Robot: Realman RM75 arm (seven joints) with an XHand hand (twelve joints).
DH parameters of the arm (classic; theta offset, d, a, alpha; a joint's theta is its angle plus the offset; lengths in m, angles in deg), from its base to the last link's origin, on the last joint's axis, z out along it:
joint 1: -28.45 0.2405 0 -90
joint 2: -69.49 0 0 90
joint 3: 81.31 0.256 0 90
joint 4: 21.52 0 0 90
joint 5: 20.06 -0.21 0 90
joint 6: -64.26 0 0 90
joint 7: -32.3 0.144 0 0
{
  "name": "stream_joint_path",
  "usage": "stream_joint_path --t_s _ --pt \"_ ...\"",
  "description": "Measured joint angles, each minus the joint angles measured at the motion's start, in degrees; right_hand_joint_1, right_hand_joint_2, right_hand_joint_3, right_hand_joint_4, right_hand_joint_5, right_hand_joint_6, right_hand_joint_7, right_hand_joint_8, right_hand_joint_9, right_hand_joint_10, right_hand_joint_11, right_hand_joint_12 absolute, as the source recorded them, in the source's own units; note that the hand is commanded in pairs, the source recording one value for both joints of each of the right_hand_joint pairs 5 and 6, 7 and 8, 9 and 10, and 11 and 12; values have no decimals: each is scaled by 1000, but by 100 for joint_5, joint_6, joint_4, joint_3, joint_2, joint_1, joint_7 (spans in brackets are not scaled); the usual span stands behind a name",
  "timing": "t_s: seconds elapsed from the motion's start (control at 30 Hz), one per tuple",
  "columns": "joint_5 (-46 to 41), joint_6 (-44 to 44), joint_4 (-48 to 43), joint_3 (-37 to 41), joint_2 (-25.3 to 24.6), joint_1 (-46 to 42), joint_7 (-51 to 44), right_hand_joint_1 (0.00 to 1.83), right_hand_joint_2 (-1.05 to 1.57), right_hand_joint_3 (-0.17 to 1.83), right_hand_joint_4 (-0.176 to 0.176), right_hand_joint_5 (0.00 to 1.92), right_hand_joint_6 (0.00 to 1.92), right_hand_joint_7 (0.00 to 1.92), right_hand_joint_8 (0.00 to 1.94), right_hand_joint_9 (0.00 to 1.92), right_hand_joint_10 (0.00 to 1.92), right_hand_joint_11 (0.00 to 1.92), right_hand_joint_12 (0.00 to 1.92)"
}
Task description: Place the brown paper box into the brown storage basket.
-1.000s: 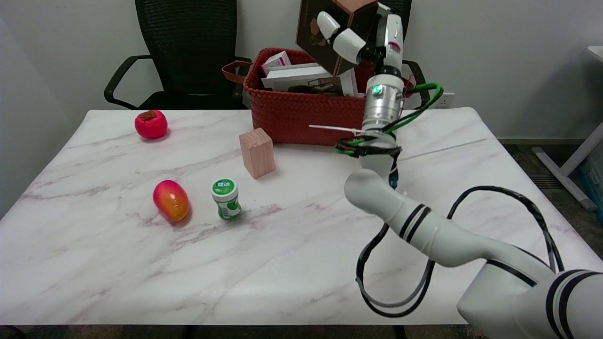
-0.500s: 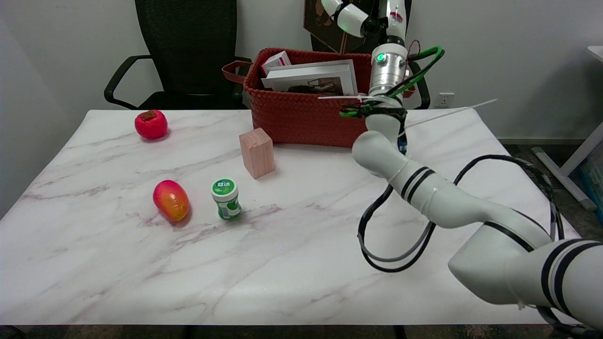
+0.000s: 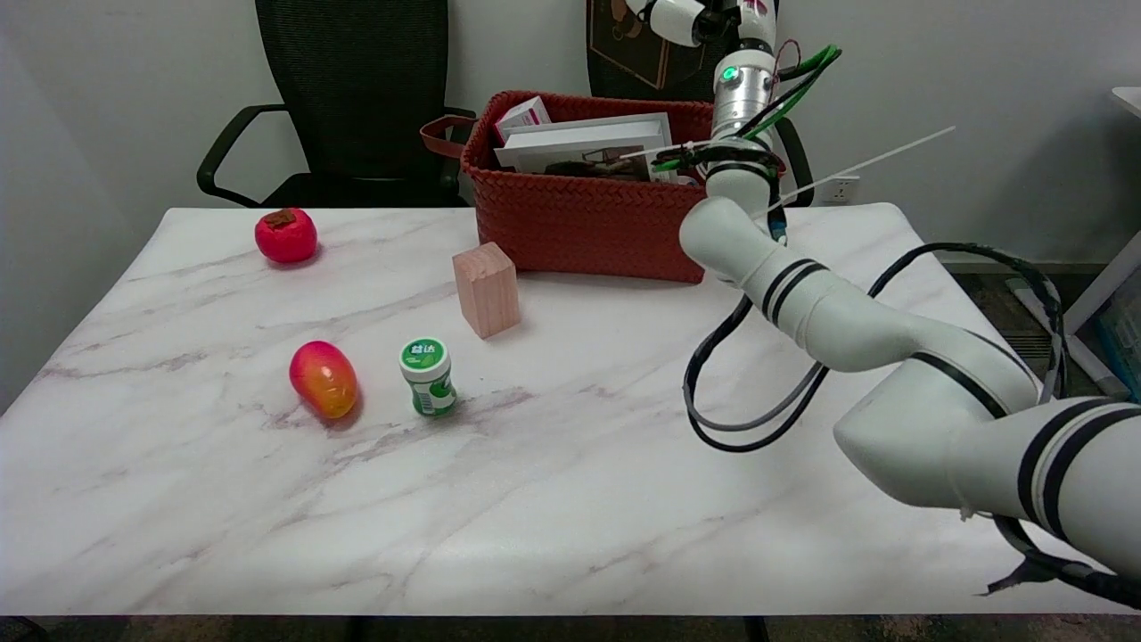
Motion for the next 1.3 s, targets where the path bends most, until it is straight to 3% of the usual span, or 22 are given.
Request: stream_joint_path --t_s 0.6,1.3 --pt "469 -549 1553 -24 -13 765 -103 997 911 297 0 1402 1402 1548 1548 1294 1294 1047 1047" --pt "641 -981 2166 3 -23 1046 -648 876 986 189 0 1400 1400 1541 1541 1260 1260 977 977"
